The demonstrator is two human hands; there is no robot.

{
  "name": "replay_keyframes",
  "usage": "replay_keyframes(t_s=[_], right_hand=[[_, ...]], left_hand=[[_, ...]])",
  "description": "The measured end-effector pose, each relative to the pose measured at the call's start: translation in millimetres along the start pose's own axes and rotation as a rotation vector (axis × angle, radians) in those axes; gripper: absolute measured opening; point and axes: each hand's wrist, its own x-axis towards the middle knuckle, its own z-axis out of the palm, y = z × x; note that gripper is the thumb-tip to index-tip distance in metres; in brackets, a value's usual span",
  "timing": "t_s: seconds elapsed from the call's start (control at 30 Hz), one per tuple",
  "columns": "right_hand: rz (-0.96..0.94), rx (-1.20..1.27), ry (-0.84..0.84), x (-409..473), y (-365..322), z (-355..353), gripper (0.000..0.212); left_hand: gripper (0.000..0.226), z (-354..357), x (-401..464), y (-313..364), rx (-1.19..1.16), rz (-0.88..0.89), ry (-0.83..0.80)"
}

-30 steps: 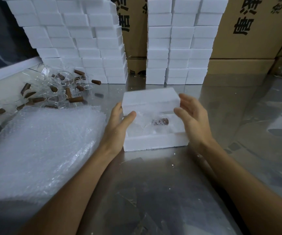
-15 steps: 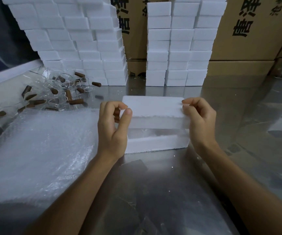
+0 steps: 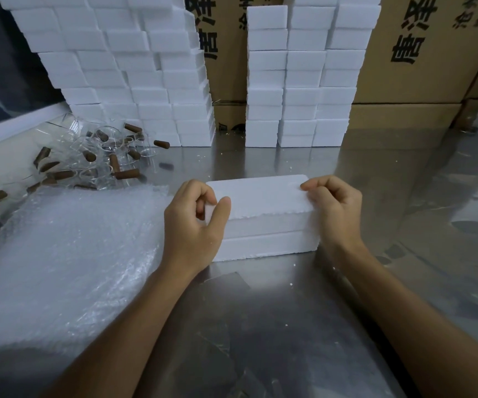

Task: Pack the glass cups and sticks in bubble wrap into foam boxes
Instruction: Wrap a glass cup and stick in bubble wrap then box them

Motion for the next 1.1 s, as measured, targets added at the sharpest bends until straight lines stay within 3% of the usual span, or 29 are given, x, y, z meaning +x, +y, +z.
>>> replay_keyframes(t_s=[0.3,0.47,0.67,1.1], right_hand=[[0.058,-0.172,-0.124,0,12,6,0.01],[0.121,-0.196,-0.252,-3,11,9,0.031],[0.074,-0.252,-0.228,-7,6,6,0.029],[0.103,-0.291,-0.282,0,7,4,0.034]], left_hand=[[0.02,7,2,-9,0.115,-0.208,0.047],[0.018,6,1,-7,0.086,-0.295,0.065],[0.024,12,-5,-3,0.218,-0.323,0.138],[0.011,9,-3,3,0.076,-0.456,0.164]])
